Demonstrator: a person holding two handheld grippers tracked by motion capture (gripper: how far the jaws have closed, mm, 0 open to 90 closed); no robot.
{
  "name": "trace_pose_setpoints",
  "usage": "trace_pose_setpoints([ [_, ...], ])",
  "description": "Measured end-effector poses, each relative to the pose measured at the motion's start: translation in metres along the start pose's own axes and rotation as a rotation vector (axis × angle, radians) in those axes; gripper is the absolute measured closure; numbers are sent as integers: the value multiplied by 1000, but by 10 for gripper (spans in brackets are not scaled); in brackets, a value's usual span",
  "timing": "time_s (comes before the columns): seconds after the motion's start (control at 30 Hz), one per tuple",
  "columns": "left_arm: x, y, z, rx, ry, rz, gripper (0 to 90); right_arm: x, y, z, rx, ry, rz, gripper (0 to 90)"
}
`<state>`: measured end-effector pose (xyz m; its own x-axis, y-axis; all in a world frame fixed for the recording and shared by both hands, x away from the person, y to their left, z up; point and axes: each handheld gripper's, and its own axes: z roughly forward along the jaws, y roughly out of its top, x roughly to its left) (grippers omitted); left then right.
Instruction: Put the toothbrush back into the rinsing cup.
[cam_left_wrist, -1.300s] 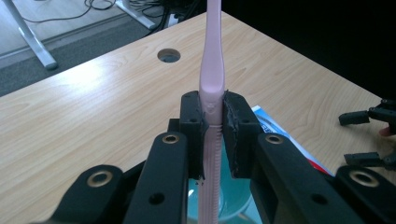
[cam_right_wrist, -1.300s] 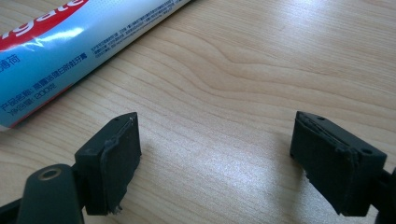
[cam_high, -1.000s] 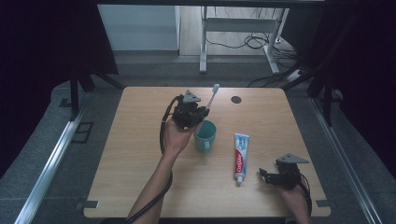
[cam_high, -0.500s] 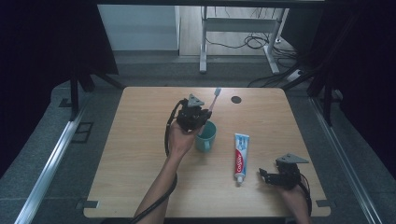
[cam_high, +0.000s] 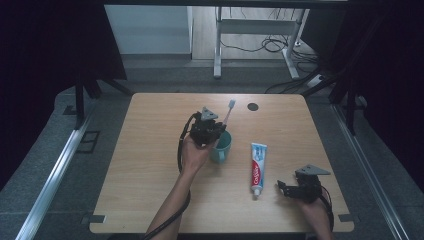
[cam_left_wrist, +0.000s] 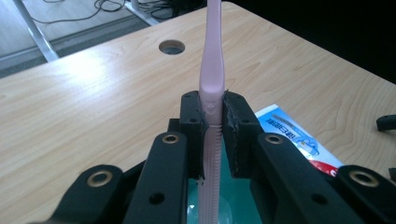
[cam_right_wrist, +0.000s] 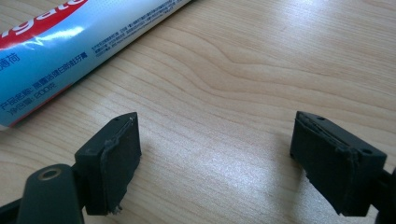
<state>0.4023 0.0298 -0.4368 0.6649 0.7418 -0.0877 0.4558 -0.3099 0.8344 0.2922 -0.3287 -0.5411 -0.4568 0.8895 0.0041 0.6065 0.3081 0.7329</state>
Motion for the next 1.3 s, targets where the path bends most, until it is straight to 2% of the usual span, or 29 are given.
trace_pose_setpoints([
  [0.63,1,-22,15,42,-10,-31,790,0,0,0,2,1,-1,161],
  [1.3,0,-29,27,110,-9,-39,783,0,0,0,2,4,0,161],
])
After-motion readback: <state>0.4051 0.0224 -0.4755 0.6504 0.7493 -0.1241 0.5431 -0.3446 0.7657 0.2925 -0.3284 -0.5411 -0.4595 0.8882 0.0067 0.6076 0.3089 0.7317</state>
